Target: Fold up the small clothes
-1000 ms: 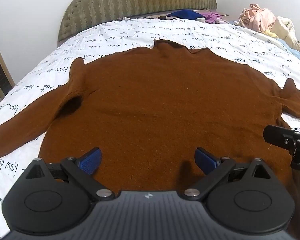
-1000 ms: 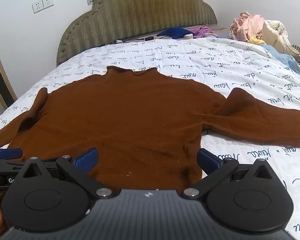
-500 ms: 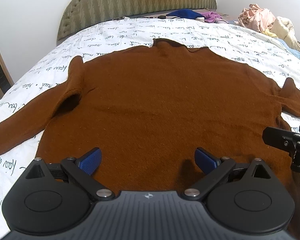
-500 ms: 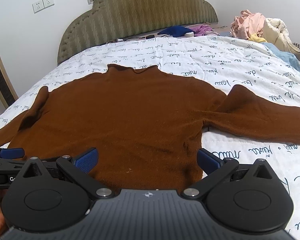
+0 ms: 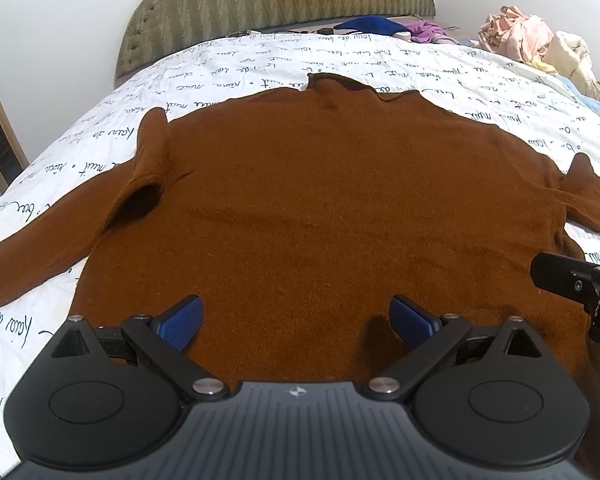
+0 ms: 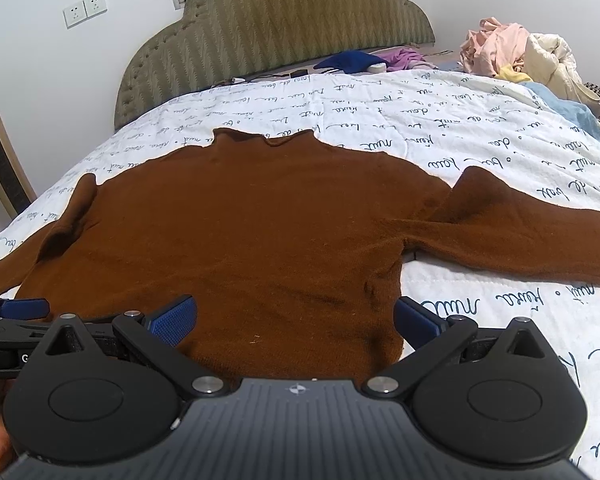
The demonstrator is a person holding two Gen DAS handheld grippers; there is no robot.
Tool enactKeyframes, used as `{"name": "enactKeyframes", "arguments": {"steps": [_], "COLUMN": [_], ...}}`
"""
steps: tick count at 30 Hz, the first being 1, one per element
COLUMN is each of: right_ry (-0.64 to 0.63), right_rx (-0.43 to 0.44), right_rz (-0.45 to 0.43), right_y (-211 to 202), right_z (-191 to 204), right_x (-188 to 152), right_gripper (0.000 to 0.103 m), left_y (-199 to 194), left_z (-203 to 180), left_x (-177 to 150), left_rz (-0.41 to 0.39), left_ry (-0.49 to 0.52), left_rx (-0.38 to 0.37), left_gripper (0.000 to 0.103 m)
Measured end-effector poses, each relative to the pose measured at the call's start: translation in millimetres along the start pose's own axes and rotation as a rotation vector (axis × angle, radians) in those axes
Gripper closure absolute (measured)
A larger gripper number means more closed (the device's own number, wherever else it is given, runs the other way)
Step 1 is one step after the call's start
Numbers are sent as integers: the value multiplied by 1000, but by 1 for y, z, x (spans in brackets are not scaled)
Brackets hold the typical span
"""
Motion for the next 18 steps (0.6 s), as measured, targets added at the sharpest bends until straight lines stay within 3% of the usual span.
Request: {"name": "enactKeyframes", "arguments": {"steps": [18], "right_ry": [0], "right_rx": [1], "right_rz": [5], "right_y": [0], "right_z": [0], "right_x": [-2], "right_gripper": [0], "left_y": [1], "left_z": [-1], "left_x": [-1], "left_rz": [2], "left_ry": [0], "left_rx": [-1], "left_gripper": [3]}}
Point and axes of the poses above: each gripper's, at about its wrist camera, not at the fingertips, and y roughly the way its jaws point, z to its left, x to its top, the point moved 5 cm from there along y, roughly the way its jaws point, and after that the axes turned 4 degrees about -z, right-handed, at the moved point
